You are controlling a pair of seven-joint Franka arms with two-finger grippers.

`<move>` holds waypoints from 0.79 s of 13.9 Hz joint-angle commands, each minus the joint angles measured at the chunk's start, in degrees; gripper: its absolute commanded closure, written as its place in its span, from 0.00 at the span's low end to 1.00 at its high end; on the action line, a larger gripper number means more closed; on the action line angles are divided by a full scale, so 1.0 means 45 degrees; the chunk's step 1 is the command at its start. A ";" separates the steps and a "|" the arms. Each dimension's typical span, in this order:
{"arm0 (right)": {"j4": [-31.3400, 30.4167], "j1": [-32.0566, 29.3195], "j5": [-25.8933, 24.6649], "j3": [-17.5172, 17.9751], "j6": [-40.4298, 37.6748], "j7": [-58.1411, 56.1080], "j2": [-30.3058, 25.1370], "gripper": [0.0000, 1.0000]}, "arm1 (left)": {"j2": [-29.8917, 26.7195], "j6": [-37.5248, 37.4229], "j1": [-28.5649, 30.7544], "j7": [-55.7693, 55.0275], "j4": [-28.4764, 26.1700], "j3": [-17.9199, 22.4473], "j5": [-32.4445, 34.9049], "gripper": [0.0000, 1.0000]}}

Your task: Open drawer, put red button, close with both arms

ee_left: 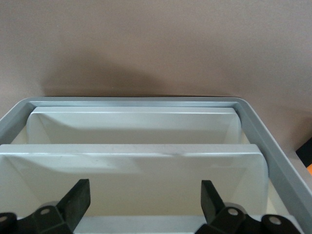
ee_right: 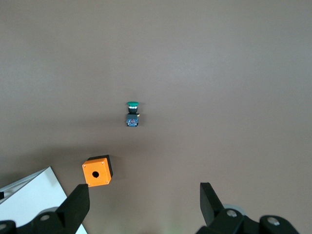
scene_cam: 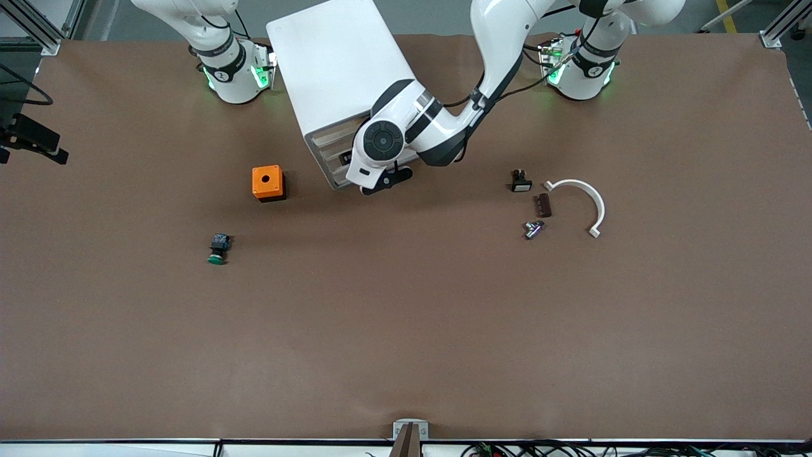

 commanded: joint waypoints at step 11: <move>-0.0246 -0.0084 -0.0009 0.0132 -0.0576 0.0135 -0.0577 0.00 | -0.1374 0.0013 0.2493 -0.0086 -0.0069 0.0164 -0.0064 0.00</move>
